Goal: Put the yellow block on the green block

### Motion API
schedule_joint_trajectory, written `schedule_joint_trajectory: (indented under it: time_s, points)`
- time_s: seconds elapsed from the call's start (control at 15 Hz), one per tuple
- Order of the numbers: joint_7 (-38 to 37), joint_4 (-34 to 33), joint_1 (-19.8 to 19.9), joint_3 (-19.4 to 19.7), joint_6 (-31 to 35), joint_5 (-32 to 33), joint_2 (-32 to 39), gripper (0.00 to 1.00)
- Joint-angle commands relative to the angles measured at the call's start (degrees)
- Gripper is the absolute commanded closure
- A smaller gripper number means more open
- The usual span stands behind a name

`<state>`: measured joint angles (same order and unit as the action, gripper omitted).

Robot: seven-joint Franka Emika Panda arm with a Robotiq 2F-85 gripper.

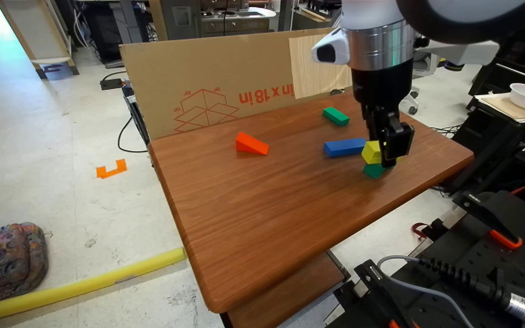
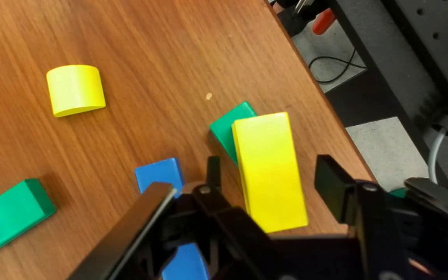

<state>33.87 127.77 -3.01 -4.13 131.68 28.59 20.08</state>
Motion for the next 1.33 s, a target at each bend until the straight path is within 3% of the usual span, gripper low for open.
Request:
schedule_joint_trajectory:
  time_s: [0.0, 0.07, 0.2, 0.47, 0.73, 1.07, 1.13, 1.27]
  points:
    - [-0.94, 1.33, 0.17, -0.52, -1.16, -1.66, -2.92, 0.06]
    - [-1.37, 1.53, 0.07, -0.67, -1.17, -1.84, -3.48, 0.01]
    - [-1.58, 2.39, 0.14, -1.46, -0.93, -3.59, -5.46, 0.00]
    - [-2.76, 3.47, -0.04, -3.96, -1.68, -13.11, -8.99, 0.00]
    - [-12.20, 2.56, -1.44, -4.73, -2.41, -21.30, -9.77, 0.00]
    - [-29.04, -0.70, -3.32, -3.05, -5.63, -19.55, -6.84, 0.00]
    - [-23.74, 1.40, -2.57, -3.82, -2.91, -20.26, -8.17, 0.00]
    - [-26.93, 0.90, -2.77, -3.47, -3.80, -20.20, -7.68, 0.00]
